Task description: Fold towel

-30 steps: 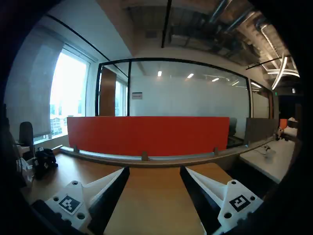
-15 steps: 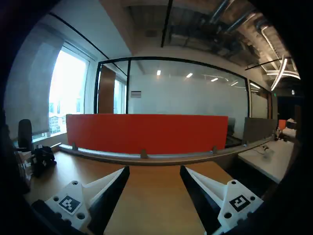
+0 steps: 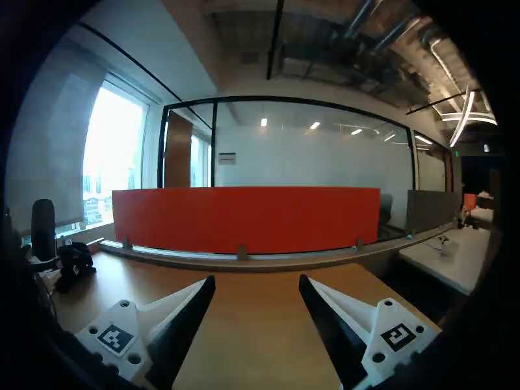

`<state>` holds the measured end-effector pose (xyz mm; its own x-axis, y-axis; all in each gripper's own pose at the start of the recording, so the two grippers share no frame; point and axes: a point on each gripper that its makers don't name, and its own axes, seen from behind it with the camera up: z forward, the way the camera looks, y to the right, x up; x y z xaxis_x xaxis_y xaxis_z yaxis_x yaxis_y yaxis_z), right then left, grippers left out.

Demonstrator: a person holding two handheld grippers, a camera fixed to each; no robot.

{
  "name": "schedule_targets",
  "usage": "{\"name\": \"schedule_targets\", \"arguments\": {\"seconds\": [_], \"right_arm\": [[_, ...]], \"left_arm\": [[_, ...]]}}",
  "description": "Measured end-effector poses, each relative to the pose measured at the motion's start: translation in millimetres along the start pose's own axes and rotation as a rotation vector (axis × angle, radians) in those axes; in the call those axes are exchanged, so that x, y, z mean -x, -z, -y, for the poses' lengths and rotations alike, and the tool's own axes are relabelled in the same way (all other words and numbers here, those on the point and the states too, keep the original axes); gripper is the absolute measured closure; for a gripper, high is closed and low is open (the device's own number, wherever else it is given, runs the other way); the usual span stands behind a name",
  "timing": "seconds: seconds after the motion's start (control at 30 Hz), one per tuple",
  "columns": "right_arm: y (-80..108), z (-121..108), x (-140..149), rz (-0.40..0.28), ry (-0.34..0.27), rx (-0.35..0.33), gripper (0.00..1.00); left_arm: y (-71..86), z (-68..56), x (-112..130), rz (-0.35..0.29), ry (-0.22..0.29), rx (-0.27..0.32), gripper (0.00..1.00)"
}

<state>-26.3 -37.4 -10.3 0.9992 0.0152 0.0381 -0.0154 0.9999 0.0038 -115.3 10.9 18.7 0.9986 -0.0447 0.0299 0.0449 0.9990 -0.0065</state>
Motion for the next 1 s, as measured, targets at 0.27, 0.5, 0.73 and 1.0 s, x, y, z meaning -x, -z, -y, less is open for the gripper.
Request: {"name": "schedule_targets", "arguments": {"seconds": [0.27,0.5,0.73,1.0], "right_arm": [[-2.3,3.2,8.7,0.000,0.009,0.000,0.00],[-2.6,10.6,19.6,0.012,0.030,-0.008,0.00],[-1.9,13.2,31.7,0.017,0.050,-0.005,0.00],[3.5,7.2,34.8,0.018,0.059,0.020,0.00]], "left_arm": [[2.4,-3.1,20.1,-0.019,-0.018,0.006,0.05],[2.8,4.3,30.7,-0.041,-0.016,-0.005,0.05],[0.2,13.1,42.9,-0.060,-0.011,-0.009,0.05],[-0.3,19.2,48.0,-0.076,0.000,-0.014,0.05]]}}
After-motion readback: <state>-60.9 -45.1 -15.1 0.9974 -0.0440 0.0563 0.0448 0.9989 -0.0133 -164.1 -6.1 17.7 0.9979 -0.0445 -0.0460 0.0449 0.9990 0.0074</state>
